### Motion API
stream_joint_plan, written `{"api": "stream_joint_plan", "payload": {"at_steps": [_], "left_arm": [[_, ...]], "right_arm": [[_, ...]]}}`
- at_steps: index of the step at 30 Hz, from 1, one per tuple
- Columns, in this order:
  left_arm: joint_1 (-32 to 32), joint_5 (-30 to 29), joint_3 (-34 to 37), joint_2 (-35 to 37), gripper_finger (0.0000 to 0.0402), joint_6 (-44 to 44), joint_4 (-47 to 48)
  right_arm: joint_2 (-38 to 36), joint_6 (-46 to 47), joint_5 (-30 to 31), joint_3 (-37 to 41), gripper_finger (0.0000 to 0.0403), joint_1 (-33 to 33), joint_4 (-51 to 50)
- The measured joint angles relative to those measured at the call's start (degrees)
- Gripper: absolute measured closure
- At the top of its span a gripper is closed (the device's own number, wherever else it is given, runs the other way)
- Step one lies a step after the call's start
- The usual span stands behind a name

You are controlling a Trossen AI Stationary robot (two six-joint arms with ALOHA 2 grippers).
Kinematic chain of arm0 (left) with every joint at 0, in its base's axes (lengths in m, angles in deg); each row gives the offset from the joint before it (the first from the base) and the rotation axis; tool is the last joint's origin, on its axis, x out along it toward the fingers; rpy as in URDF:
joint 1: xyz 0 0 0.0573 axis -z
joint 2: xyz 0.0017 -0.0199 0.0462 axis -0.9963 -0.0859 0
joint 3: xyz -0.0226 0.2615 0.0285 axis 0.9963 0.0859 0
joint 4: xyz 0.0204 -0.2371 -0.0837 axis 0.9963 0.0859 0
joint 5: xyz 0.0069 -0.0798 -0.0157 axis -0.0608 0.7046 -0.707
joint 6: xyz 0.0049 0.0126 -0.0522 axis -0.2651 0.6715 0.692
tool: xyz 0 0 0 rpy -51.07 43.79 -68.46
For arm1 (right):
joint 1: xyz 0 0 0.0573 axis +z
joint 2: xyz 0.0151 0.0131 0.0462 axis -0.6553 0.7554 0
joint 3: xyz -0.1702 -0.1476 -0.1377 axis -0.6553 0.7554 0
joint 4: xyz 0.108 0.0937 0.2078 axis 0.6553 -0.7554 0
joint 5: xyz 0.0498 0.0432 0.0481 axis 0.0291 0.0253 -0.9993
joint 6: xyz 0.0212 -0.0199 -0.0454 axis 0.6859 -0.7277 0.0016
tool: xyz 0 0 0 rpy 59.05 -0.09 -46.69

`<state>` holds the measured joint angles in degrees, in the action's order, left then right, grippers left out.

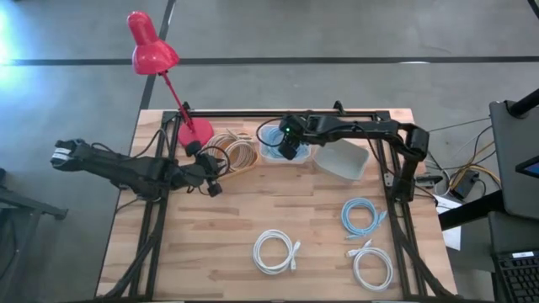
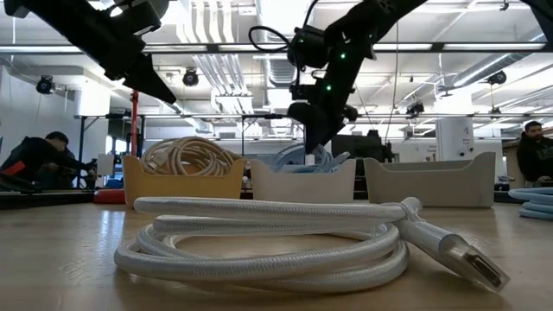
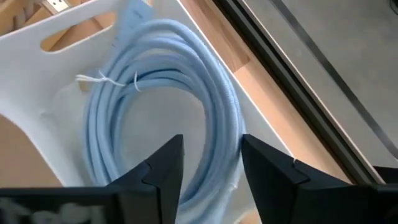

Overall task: Pick & Place USB Port
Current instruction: Put the left blue usb cable into the white bin, then put the blue usb cable into the white bin

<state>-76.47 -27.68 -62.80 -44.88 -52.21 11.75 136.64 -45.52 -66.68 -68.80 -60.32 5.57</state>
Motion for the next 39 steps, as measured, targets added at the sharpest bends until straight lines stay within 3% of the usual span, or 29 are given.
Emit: {"api": "stream_joint_plan", "payload": {"at_steps": [11, 22, 30, 35, 39], "left_arm": [[0.0, -0.1, 0.0, 0.0, 0.0305, 0.0, 0.0], [0.0, -0.1, 0.0, 0.0, 0.0305, 2.1, -4.6], [0.0, 4.5, 0.0, 0.0, 0.0305, 1.7, -6.0], [0.0, 4.8, 0.0, 0.0, 0.0305, 1.7, -6.0], [0.0, 4.8, 0.0, 0.0, 0.0305, 1.2, -6.0]], "right_arm": [[-4.7, 2.7, 0.2, 0.0, 0.025, 1.3, -5.2], [-7.6, 11.9, -0.5, 0.1, 0.0251, 13.1, -21.0], [-9.7, 26.8, -0.5, 1.4, 0.0258, 20.5, -32.7], [-15.1, 37.4, -1.8, 5.9, 0.0263, 24.5, -33.3], [-20.3, 51.7, -3.5, 12.5, 0.0264, 28.1, -32.7]]}}
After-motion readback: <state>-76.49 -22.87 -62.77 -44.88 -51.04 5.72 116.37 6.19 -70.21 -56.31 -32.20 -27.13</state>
